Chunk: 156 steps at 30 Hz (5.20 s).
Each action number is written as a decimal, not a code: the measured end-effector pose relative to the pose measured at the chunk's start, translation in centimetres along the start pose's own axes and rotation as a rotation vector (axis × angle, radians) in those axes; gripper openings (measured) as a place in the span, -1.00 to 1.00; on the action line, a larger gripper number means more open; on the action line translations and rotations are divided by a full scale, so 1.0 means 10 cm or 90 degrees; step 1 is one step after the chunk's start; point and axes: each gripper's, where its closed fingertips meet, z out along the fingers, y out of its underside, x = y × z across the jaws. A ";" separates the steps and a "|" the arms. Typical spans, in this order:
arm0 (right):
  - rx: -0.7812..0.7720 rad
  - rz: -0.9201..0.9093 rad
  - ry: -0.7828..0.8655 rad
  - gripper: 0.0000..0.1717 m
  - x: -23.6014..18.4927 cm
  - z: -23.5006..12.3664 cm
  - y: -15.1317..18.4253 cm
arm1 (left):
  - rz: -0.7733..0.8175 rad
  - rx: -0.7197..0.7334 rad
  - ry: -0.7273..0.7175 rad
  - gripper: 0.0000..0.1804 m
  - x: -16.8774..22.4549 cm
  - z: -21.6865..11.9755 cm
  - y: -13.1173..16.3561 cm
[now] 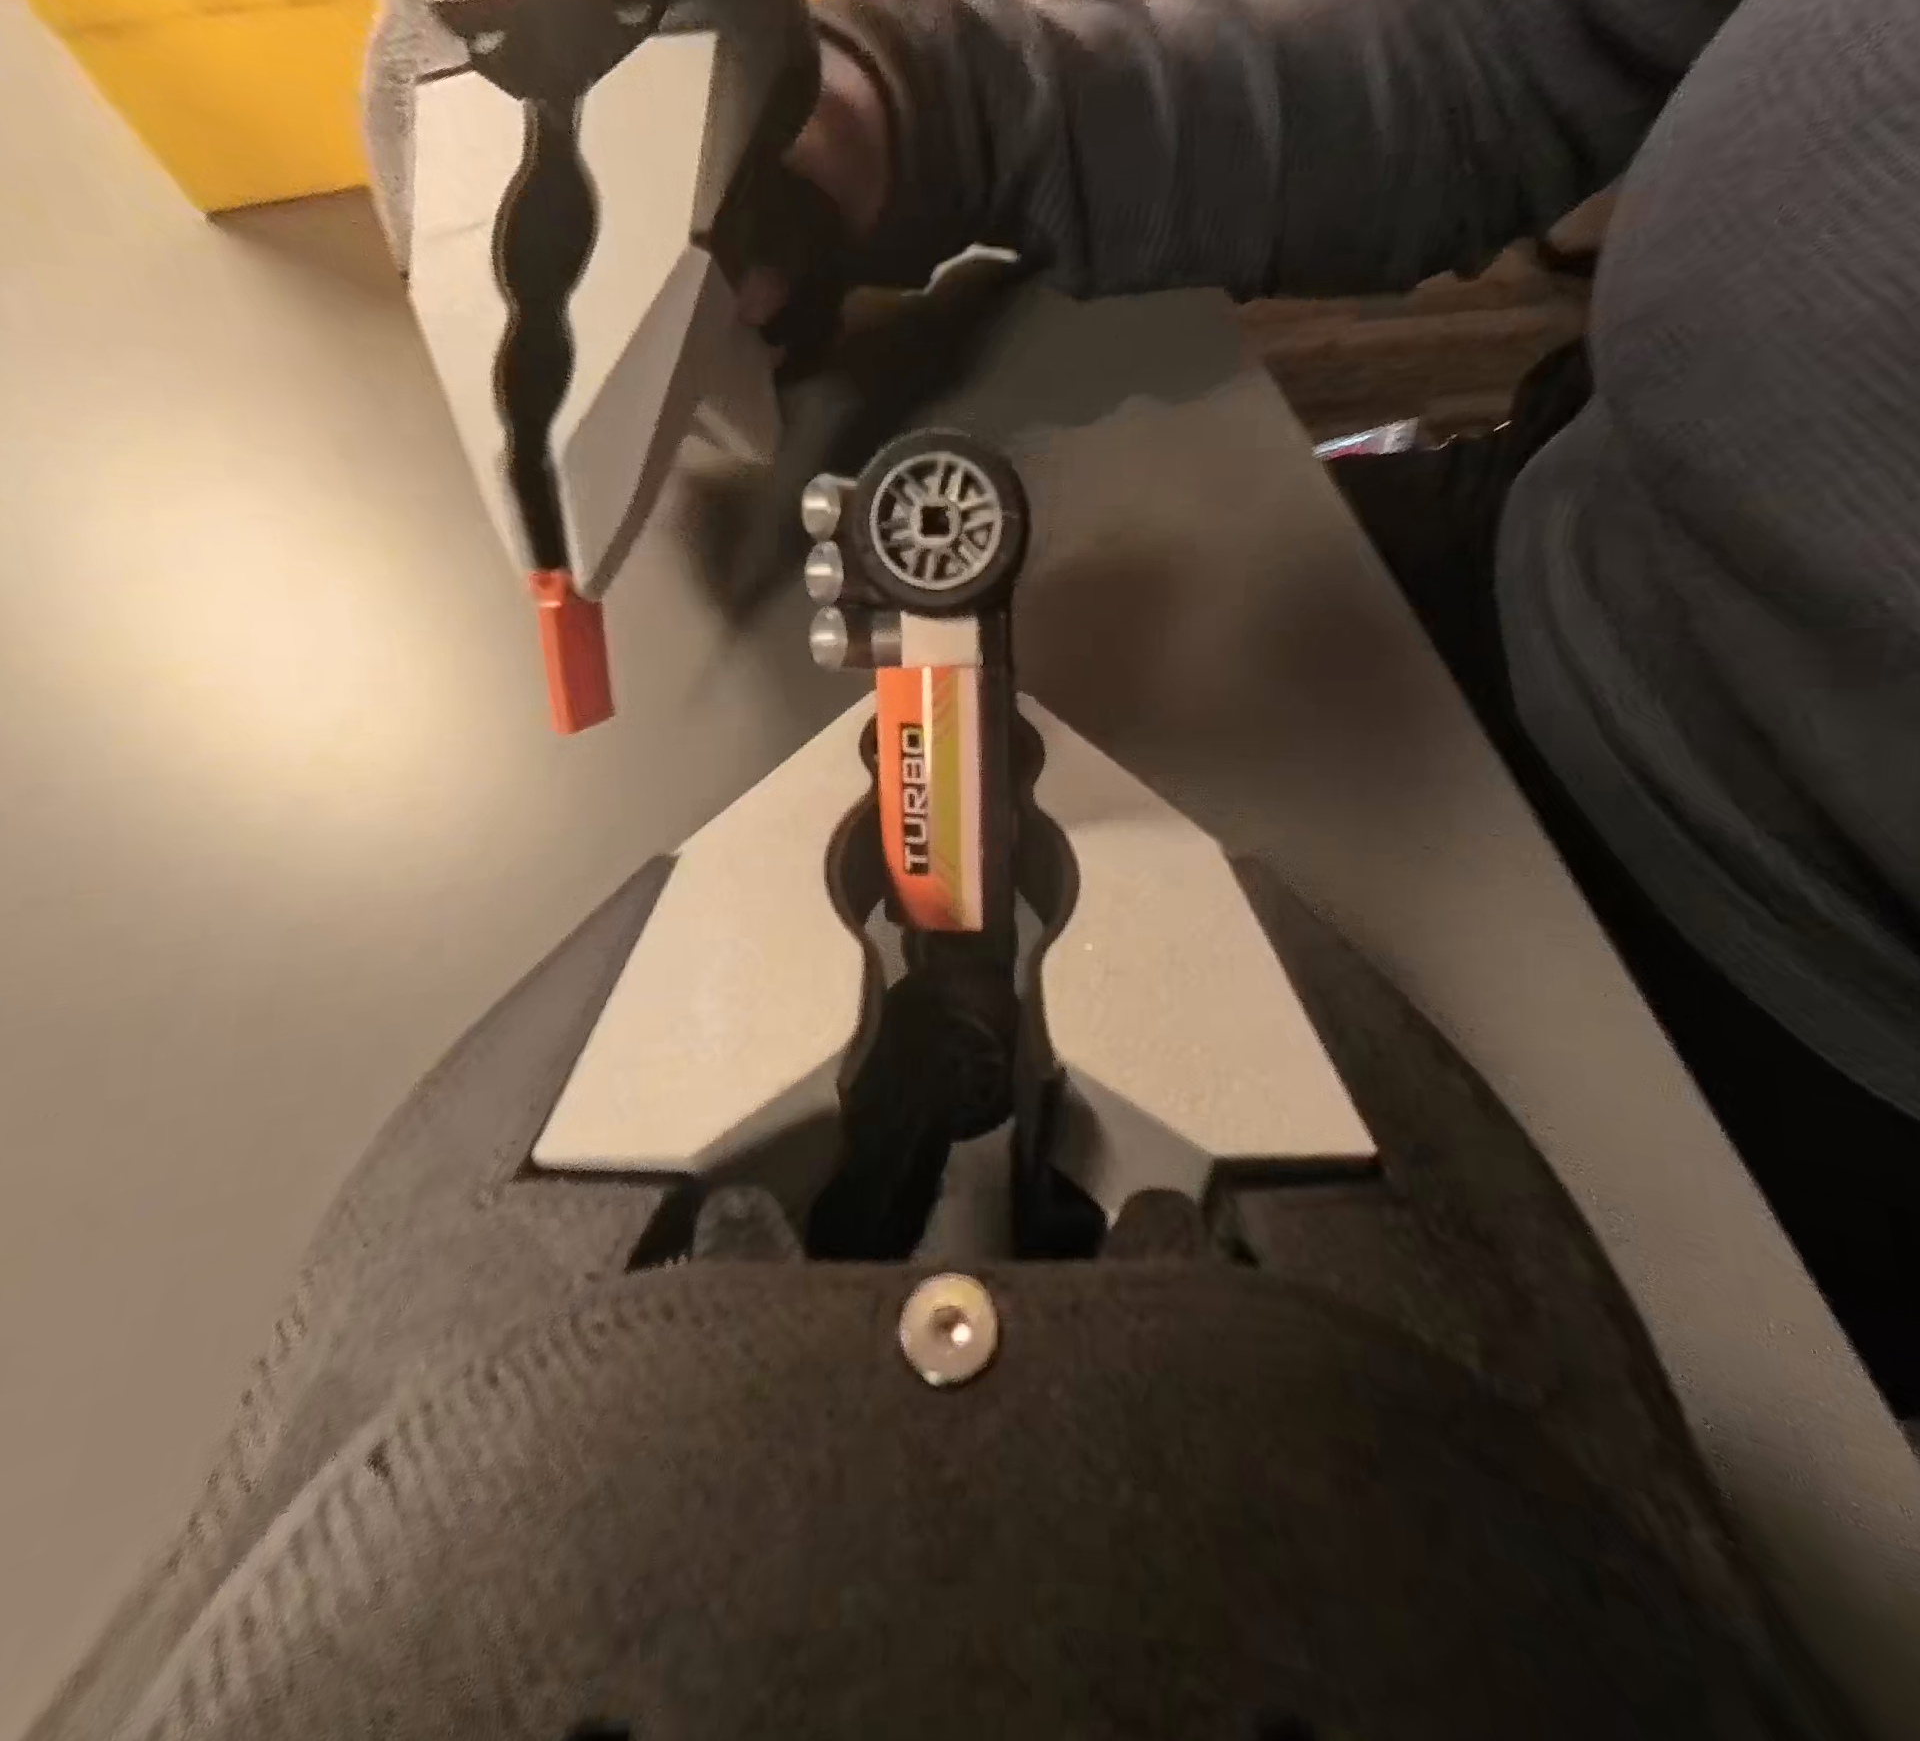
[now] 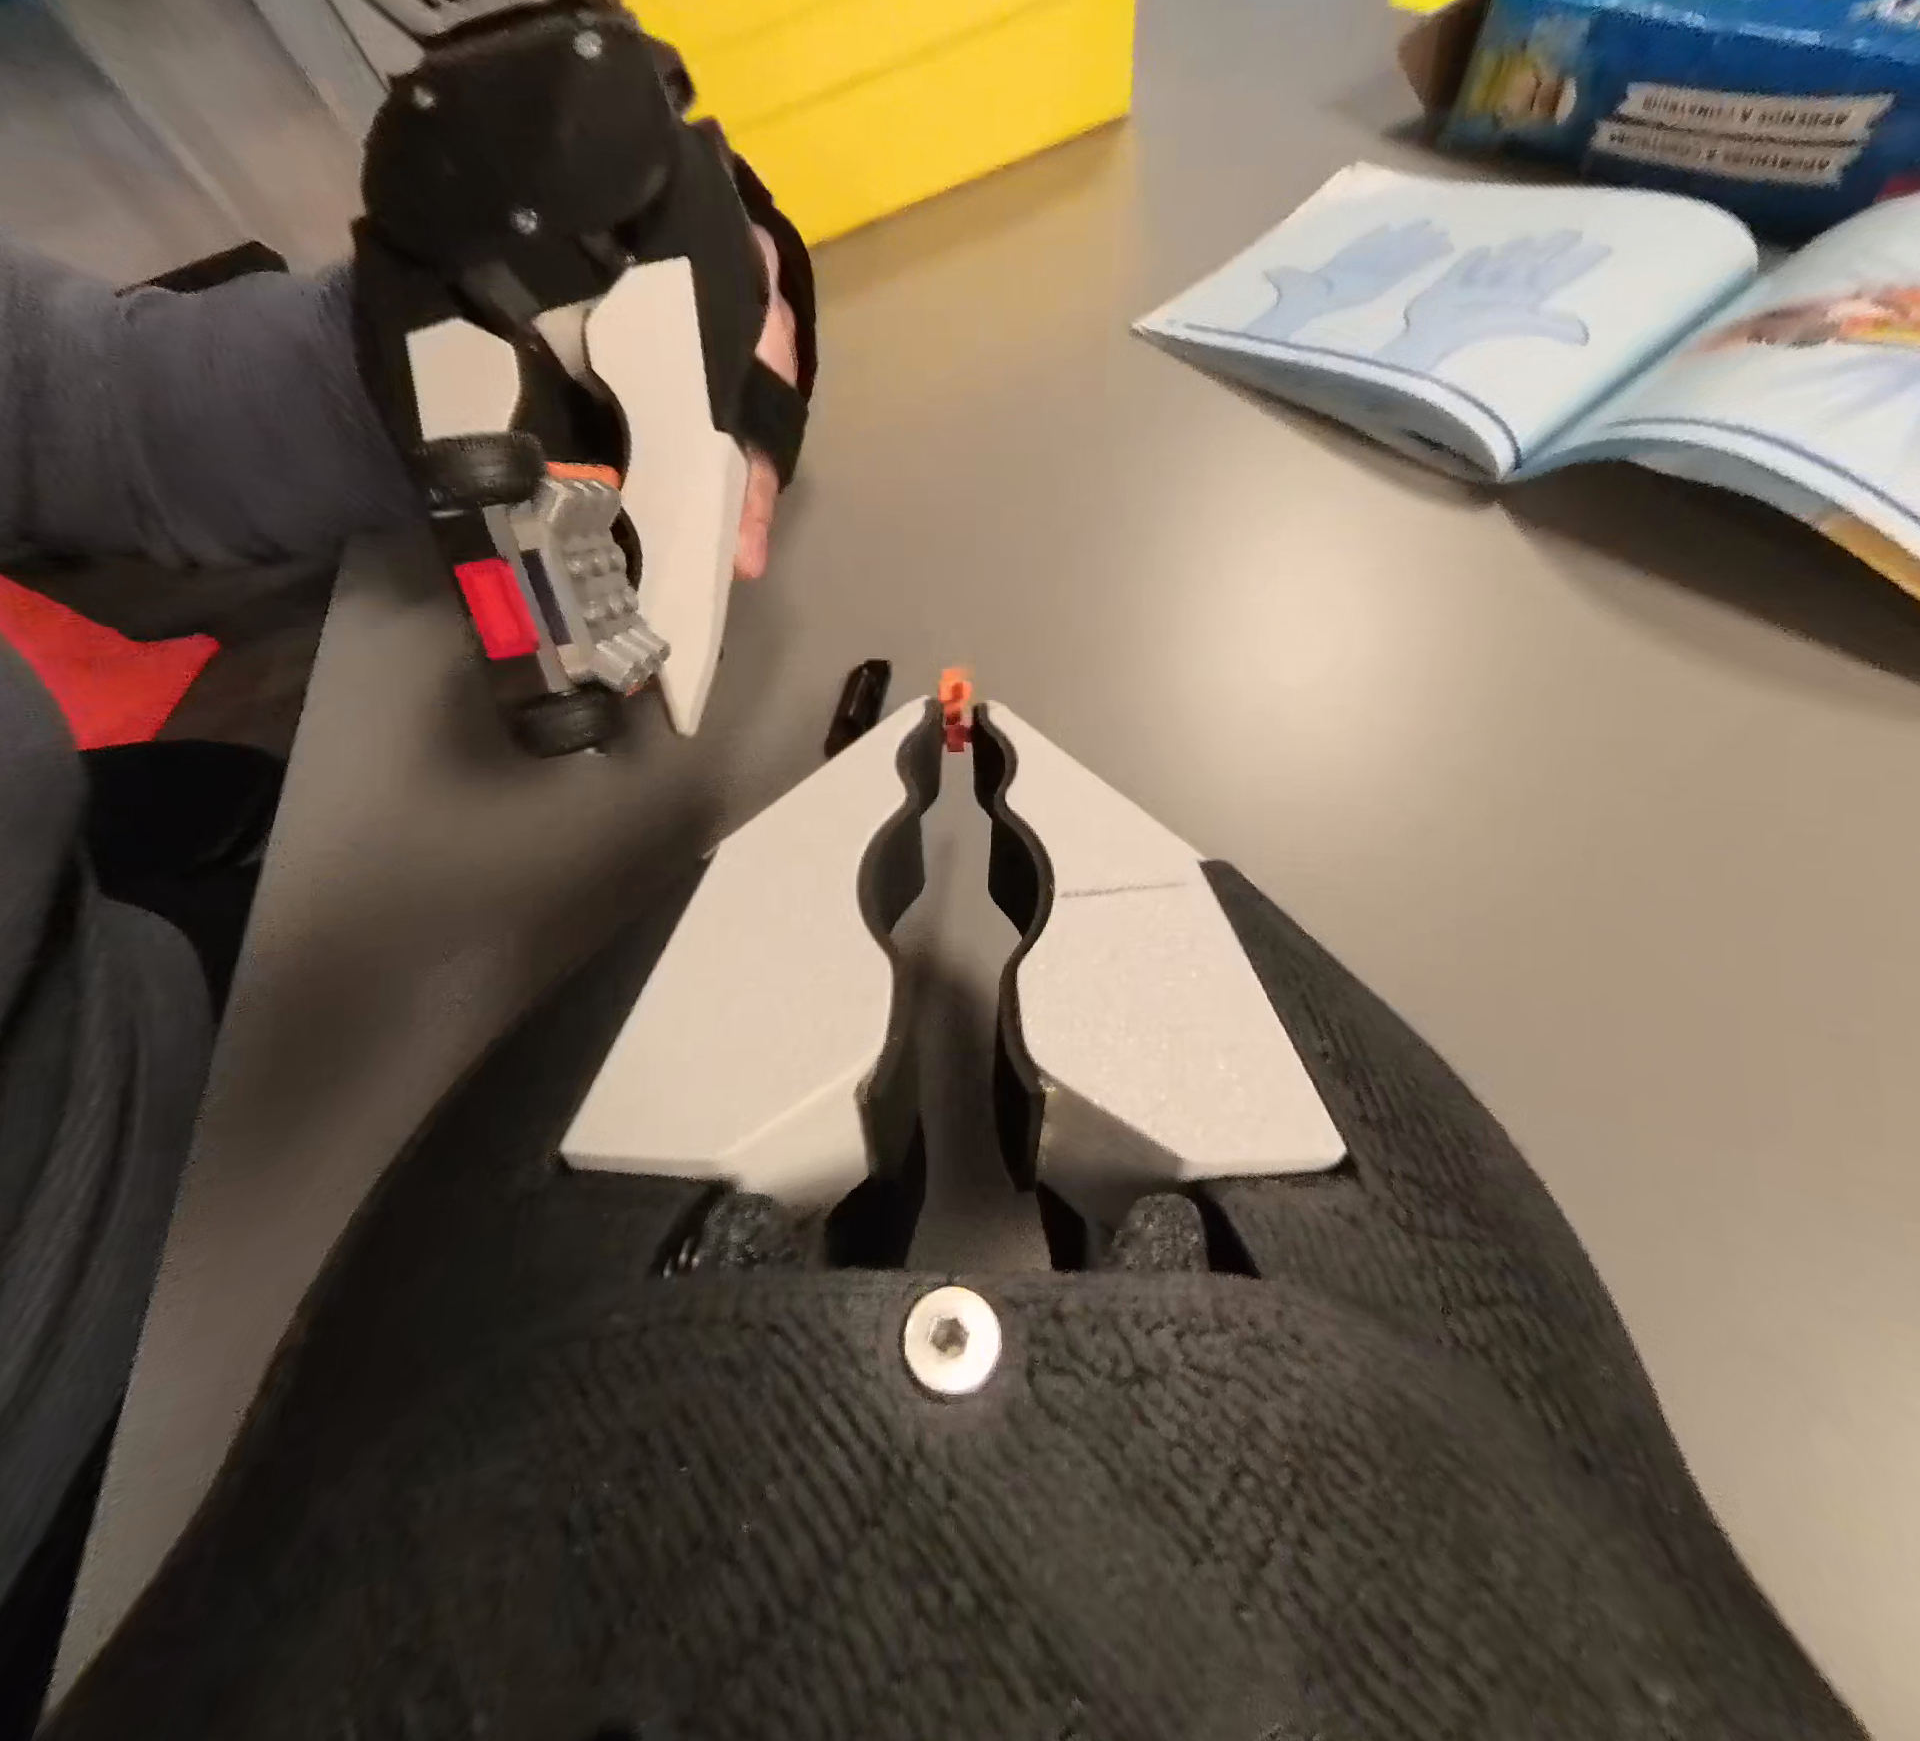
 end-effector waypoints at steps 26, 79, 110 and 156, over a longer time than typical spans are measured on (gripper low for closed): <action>0.139 -0.185 0.034 -0.94 -0.31 0.07 -0.35 | 0.689 -0.312 -0.625 -0.82 -0.98 -0.34 0.01; 0.084 -0.329 0.136 -1.00 -0.27 0.07 -0.25 | 0.742 -0.331 -0.677 -0.82 -0.98 -0.24 -0.04; -0.080 -0.793 0.449 -0.81 -0.12 0.31 -0.25 | 0.407 -0.309 -0.632 -0.80 -1.12 -0.22 0.15; 0.323 -0.072 -0.080 -0.82 -0.48 -0.26 -0.72 | -0.068 0.321 -0.120 -0.83 -0.38 -0.37 -0.70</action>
